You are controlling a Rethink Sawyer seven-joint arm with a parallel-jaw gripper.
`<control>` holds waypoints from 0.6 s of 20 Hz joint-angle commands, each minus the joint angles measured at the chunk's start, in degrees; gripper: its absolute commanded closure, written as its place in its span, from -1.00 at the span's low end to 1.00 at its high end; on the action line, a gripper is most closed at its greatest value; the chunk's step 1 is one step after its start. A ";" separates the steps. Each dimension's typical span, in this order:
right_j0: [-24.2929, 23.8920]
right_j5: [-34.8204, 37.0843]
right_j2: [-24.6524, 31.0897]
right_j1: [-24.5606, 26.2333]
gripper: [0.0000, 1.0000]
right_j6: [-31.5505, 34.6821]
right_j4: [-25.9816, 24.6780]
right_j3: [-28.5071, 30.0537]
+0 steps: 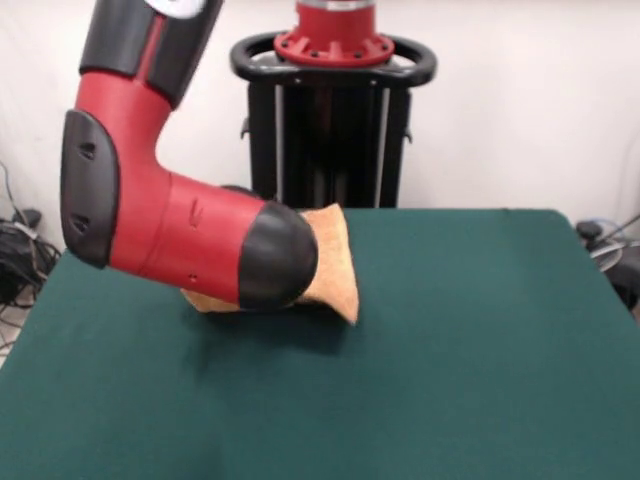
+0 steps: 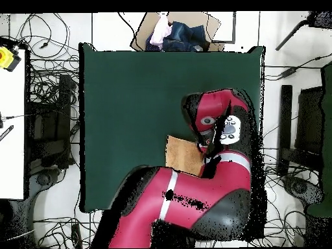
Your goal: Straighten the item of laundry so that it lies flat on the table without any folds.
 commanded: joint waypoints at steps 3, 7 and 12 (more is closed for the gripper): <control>6.77 0.19 -10.34 15.10 1.00 -1.70 -25.34 -16.32; 6.94 -0.62 -13.40 19.29 1.00 0.17 -32.26 -21.64; 7.58 -1.52 -15.32 22.83 1.00 3.06 -37.24 -27.46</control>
